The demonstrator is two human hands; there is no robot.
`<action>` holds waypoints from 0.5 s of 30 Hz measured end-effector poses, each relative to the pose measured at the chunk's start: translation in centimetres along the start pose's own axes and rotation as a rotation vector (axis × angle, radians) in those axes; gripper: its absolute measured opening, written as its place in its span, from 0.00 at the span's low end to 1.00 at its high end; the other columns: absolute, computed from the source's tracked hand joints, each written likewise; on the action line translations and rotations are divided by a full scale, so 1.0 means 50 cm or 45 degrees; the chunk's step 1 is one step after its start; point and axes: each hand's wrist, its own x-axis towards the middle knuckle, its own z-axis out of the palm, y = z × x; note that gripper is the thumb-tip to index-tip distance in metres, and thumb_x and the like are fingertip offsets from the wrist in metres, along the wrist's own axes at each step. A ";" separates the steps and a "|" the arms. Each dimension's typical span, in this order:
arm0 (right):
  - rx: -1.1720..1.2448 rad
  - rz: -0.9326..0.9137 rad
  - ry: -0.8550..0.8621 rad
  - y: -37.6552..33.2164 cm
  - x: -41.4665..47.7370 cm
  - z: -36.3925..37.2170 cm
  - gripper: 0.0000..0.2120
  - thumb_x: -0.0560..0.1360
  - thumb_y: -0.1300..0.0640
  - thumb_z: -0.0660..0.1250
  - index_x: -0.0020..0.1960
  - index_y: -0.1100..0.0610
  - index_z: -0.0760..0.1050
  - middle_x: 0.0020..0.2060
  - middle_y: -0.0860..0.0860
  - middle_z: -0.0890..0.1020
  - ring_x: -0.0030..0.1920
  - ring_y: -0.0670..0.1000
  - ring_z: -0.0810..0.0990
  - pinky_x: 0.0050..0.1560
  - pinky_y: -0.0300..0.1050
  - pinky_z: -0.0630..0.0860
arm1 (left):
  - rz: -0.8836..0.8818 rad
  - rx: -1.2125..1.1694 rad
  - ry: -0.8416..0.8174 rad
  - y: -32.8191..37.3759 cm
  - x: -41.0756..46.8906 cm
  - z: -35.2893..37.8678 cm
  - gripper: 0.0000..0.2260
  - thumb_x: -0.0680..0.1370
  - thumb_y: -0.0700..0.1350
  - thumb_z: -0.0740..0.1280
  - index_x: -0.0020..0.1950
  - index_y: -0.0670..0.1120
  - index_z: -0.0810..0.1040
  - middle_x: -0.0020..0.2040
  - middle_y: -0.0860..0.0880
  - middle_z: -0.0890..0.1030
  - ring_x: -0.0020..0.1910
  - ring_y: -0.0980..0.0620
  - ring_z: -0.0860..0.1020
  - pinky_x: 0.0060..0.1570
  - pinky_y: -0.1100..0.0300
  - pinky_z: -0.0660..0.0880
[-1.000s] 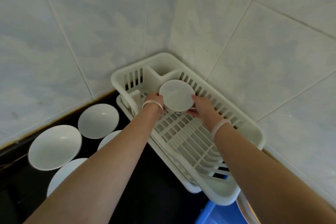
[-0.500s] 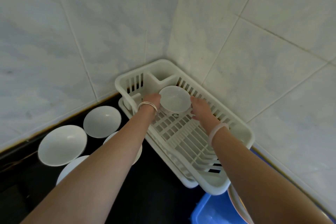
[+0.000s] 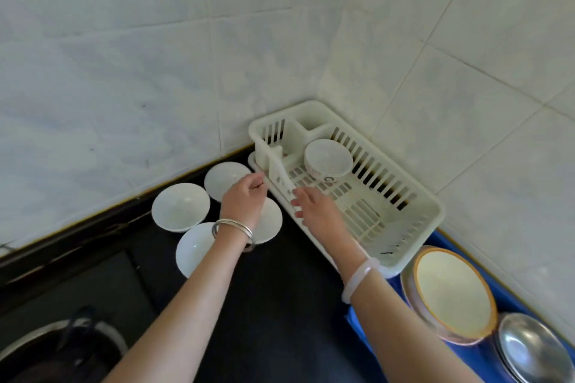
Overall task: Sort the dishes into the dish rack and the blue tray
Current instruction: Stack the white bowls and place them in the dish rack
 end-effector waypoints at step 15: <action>0.009 0.537 -0.007 0.106 0.023 0.183 0.15 0.76 0.58 0.60 0.61 0.62 0.73 0.47 0.58 0.79 0.40 0.54 0.79 0.45 0.51 0.81 | -0.497 0.011 0.464 -0.284 -0.112 -0.102 0.23 0.74 0.34 0.64 0.68 0.47 0.69 0.67 0.44 0.73 0.65 0.44 0.72 0.65 0.47 0.69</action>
